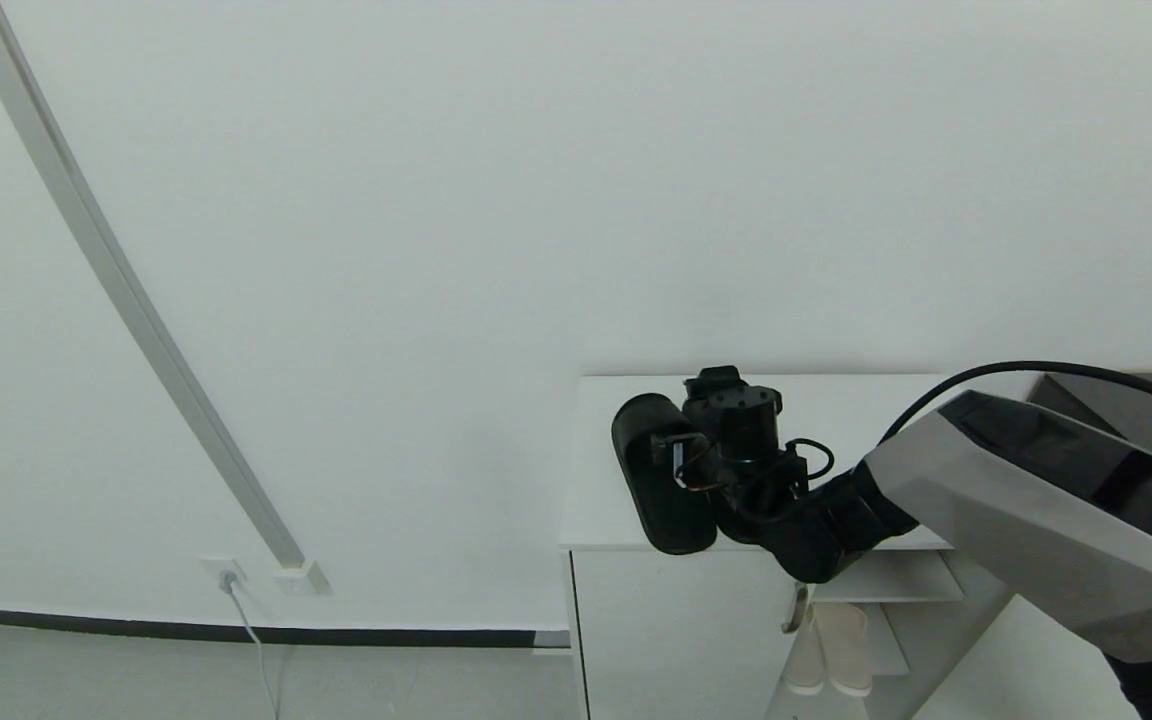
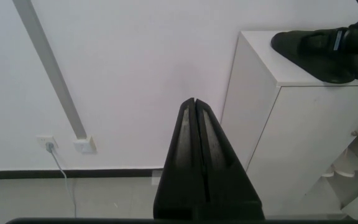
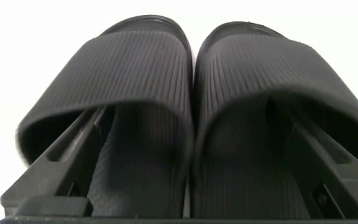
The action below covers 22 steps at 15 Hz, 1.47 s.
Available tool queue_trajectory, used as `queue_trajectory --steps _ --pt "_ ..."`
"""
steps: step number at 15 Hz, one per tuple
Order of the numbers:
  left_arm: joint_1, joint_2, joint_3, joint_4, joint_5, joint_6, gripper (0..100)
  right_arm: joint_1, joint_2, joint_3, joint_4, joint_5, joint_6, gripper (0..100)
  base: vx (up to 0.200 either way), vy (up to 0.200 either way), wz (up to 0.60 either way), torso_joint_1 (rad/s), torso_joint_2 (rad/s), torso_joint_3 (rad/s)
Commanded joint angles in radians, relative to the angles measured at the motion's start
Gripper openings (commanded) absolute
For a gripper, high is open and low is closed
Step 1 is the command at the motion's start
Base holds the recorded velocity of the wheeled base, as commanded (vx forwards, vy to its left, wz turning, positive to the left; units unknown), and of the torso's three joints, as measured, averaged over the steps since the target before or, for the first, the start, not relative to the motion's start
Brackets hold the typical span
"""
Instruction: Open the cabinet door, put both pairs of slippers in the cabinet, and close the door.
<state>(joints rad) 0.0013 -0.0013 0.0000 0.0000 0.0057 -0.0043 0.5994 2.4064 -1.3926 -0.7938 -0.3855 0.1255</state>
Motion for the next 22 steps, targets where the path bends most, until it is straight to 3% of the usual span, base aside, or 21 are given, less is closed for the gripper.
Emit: queue_trajectory --steps 1,7,8,18,22 --pt "0.000 0.001 0.000 0.000 0.000 0.000 0 -0.009 0.028 -0.039 0.010 0.004 0.000 100 0.000 0.000 0.00 0.000 0.00 0.000" --pt "0.000 0.001 0.000 0.000 0.000 0.000 0 -0.012 0.039 -0.071 0.039 0.004 0.003 100 0.000 0.000 0.00 0.000 0.00 0.000" --pt "0.000 0.001 0.000 0.000 0.000 0.000 0 -0.012 0.040 -0.071 0.039 0.005 0.003 0 0.000 0.000 0.00 0.000 0.00 0.000" --pt "0.000 0.001 0.000 0.000 0.000 -0.002 0 -0.013 0.014 -0.052 0.033 0.004 0.006 0 0.000 0.000 0.00 0.000 0.00 0.000" --pt "0.000 0.001 0.000 0.000 0.000 -0.002 0 -0.007 -0.145 0.086 0.021 0.034 0.005 0 0.000 0.000 0.00 0.000 0.00 0.000"
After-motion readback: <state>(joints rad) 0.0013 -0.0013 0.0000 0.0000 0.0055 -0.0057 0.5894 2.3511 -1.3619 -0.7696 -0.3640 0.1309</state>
